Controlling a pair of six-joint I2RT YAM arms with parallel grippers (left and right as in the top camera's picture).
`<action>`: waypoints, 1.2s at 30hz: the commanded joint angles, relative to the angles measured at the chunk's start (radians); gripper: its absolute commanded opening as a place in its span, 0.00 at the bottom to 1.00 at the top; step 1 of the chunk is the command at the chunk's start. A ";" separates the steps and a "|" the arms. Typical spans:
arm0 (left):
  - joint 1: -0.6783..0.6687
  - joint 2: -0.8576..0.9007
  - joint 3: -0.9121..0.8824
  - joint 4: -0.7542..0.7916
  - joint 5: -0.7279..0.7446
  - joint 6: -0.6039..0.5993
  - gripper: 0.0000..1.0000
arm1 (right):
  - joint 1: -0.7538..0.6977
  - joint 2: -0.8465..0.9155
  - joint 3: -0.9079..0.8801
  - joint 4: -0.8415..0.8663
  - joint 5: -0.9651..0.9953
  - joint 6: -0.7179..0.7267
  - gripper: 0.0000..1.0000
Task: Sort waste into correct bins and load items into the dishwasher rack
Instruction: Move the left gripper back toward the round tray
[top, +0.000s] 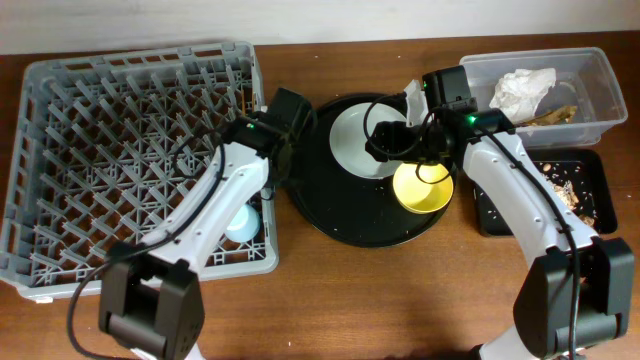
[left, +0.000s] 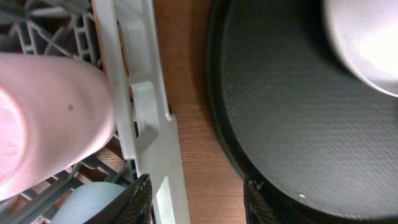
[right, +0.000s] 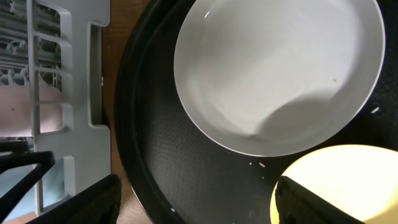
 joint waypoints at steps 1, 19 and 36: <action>0.003 0.010 -0.005 0.009 -0.046 -0.061 0.47 | 0.005 -0.010 -0.002 -0.002 0.024 -0.011 0.80; 0.005 0.021 -0.072 0.037 -0.066 -0.091 0.46 | 0.005 -0.010 -0.002 -0.002 0.028 -0.011 0.80; -0.009 0.021 -0.072 -0.056 -0.048 -0.091 0.01 | 0.005 -0.010 -0.002 -0.003 0.027 -0.011 0.80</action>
